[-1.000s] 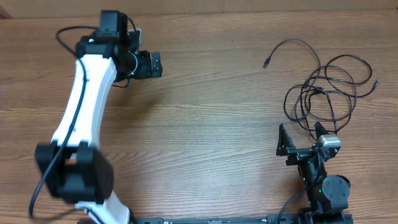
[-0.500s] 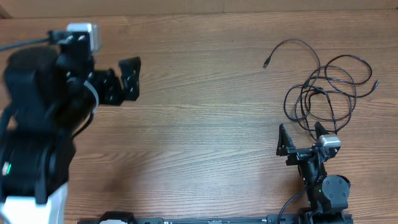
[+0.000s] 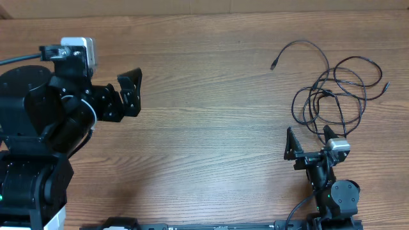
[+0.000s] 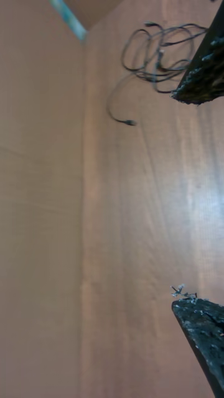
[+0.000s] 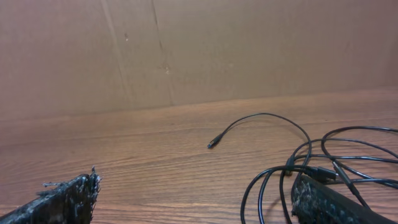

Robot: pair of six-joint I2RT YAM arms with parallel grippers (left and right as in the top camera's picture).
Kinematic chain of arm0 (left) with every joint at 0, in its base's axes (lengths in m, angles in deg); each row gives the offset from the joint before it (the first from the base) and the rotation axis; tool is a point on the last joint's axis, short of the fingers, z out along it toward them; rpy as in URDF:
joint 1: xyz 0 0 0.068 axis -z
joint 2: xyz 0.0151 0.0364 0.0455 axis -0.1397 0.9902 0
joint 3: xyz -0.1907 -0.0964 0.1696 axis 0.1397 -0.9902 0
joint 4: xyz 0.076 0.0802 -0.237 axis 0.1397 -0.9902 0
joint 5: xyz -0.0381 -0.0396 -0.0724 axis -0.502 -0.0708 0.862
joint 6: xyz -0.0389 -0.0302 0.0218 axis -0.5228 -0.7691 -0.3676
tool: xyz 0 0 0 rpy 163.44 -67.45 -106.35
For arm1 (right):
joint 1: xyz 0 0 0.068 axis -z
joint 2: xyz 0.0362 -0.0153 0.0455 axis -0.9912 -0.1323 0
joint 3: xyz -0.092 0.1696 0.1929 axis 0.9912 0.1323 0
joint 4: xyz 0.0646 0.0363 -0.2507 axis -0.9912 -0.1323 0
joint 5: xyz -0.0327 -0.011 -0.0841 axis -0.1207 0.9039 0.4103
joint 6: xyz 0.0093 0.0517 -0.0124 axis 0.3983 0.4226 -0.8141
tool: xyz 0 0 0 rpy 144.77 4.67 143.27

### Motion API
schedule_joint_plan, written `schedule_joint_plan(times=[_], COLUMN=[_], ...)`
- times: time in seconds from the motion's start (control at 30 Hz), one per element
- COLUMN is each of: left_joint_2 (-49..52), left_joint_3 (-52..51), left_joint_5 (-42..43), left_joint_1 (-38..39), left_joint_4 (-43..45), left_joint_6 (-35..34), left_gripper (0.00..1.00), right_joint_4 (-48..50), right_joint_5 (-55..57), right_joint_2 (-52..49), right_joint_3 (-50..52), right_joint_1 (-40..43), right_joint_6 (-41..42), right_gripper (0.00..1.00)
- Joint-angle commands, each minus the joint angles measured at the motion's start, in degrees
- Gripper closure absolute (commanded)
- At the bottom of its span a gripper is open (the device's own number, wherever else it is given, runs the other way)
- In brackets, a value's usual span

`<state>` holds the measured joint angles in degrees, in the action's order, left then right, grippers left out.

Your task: Untangle cables

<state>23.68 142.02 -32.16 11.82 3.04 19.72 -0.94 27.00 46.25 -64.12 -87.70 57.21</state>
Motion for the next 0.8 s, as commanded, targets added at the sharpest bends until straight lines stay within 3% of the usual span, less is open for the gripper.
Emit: schedule_joint_plan(times=[0.0, 0.2, 0.37, 0.47, 0.6, 0.77], left_joint_2=[-0.4, -0.5, -1.4, -3.1, -6.8, -13.4], left_joint_3=[0.0, -3.7, -13.9, -23.5, -38.6, -58.6], left_joint_5=[0.1, 0.2, 0.1, 0.1, 0.6, 0.7], left_joint_1=[0.4, 0.4, 0.4, 0.4, 0.4, 0.4], left_joint_4=[-1.9, -3.9, -3.5, 2.6, 17.8, 43.6], left_joint_6=[-0.8, -0.8, -0.8, -0.8, -4.2, -7.8], left_gripper=[0.0, 0.01, 0.0, 0.0, 0.01, 0.01], right_joint_4=[0.3, 0.3, 0.3, 0.3, 0.3, 0.3], right_joint_5=[-0.3, -0.3, -0.3, -0.3, -0.3, -0.3], right_joint_2=[0.5, 0.5, 0.5, 0.5, 0.5, 0.5], right_joint_3=[0.6, 0.6, 0.6, 0.6, 0.6, 0.6], right_joint_1=[-0.2, -0.2, -0.2, -0.2, -0.2, -0.2], right_joint_6=[-0.4, -0.4, -0.4, -0.4, -0.4, -0.4], right_gripper=[0.0, 0.0, 0.0, 0.0, 0.0, 0.0])
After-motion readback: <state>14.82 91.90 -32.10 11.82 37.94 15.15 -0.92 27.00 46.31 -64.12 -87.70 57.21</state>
